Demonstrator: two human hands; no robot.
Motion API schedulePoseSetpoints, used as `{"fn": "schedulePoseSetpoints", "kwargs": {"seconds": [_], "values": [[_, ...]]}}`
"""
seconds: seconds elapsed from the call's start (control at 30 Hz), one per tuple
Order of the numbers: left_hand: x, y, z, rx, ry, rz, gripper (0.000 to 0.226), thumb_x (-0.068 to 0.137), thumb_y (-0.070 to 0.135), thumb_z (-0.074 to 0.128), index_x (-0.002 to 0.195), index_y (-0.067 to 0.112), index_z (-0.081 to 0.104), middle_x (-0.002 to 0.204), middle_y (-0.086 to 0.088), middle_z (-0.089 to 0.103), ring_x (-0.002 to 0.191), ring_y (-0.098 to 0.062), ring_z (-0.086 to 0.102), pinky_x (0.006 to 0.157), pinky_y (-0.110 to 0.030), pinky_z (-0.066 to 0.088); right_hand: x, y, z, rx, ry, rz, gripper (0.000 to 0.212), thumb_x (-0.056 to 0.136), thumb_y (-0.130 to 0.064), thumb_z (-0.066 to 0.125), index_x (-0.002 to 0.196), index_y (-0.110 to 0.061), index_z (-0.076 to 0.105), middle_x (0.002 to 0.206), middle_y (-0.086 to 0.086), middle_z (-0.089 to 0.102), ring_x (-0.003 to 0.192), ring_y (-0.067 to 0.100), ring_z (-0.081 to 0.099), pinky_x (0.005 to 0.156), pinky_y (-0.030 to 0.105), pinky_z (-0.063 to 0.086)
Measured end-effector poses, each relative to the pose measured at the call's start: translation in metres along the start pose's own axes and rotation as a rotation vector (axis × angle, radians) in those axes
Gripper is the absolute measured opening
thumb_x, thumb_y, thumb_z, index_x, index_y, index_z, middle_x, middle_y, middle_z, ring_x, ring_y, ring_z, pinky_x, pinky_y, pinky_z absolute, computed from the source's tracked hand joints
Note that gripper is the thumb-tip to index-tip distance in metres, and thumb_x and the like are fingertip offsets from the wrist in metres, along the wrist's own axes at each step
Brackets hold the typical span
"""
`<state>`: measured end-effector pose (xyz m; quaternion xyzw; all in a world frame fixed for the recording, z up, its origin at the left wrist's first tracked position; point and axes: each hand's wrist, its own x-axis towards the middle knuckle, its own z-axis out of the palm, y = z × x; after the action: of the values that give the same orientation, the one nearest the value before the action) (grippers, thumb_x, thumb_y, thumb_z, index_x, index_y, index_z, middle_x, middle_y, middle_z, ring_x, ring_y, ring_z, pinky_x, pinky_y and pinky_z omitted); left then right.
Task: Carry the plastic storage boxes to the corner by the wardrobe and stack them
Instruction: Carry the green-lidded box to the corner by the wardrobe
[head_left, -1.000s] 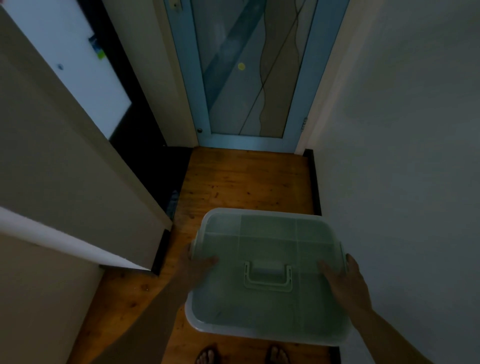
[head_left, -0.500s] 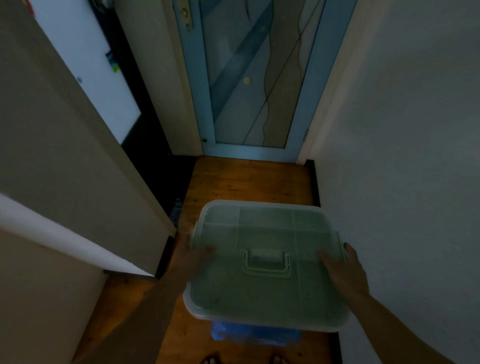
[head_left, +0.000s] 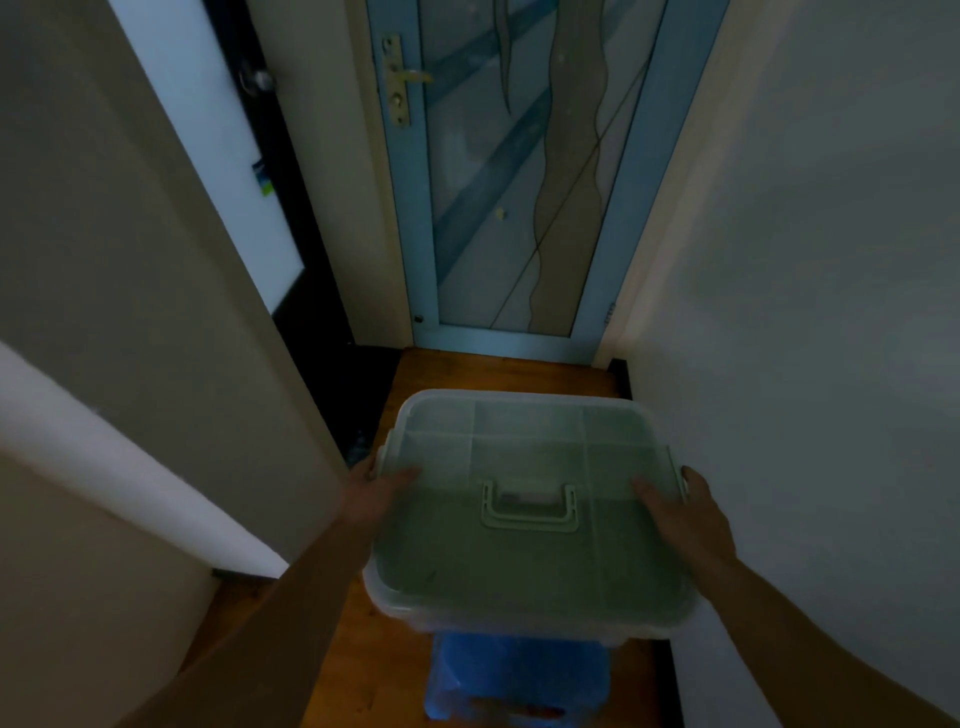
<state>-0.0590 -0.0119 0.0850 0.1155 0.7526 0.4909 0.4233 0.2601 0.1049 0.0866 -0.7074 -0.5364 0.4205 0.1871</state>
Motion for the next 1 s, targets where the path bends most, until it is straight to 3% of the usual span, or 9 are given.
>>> {"fn": "schedulePoseSetpoints", "kwargs": {"seconds": [0.17,0.47,0.77,0.9,1.0], "values": [[-0.008,0.013,-0.02,-0.058,-0.042,0.009,0.059,0.082,0.027,0.074,0.133,0.007,0.052,0.124,-0.017,0.062,0.103,-0.034,0.062,0.088,-0.047,0.053,-0.015,-0.02,0.001,-0.013,0.007,-0.03,0.093,0.078,-0.064,0.062,0.151,-0.021,0.023,0.146,0.011,0.042,0.125,0.034,0.047,0.098,0.042,0.04],[-0.016,0.033,-0.066,-0.131,-0.107,0.01,0.051,0.087,0.031,0.067,0.129,0.004,0.056,0.12,-0.017,0.064,0.107,-0.036,0.062,0.097,-0.051,0.049,-0.049,-0.049,0.013,-0.028,0.04,-0.077,0.087,0.08,-0.06,0.064,0.148,-0.018,0.029,0.144,0.014,0.044,0.125,0.037,0.047,0.099,0.045,0.04],[-0.034,0.039,-0.1,-0.12,-0.106,0.026,0.049,0.091,0.033,0.063,0.128,0.002,0.056,0.121,-0.019,0.062,0.107,-0.034,0.06,0.088,-0.041,0.049,-0.075,-0.059,0.024,-0.038,0.041,-0.105,0.087,0.08,-0.064,0.061,0.148,-0.02,0.031,0.145,0.013,0.045,0.125,0.036,0.047,0.1,0.046,0.04],[-0.044,0.034,-0.114,-0.096,-0.089,0.005,0.057,0.09,0.04,0.061,0.134,0.005,0.051,0.126,-0.017,0.059,0.108,-0.033,0.058,0.093,-0.044,0.048,-0.084,-0.063,0.026,-0.039,0.004,-0.126,0.088,0.079,-0.066,0.059,0.149,-0.022,0.029,0.147,0.011,0.042,0.128,0.035,0.045,0.102,0.045,0.038],[-0.056,0.031,-0.121,-0.101,-0.064,0.024,0.057,0.091,0.042,0.06,0.133,0.004,0.051,0.123,-0.015,0.061,0.096,-0.028,0.06,0.077,-0.037,0.048,-0.091,-0.066,0.026,-0.009,-0.022,-0.155,0.085,0.079,-0.065,0.061,0.147,-0.023,0.032,0.145,0.01,0.046,0.125,0.034,0.048,0.1,0.043,0.04]]}}
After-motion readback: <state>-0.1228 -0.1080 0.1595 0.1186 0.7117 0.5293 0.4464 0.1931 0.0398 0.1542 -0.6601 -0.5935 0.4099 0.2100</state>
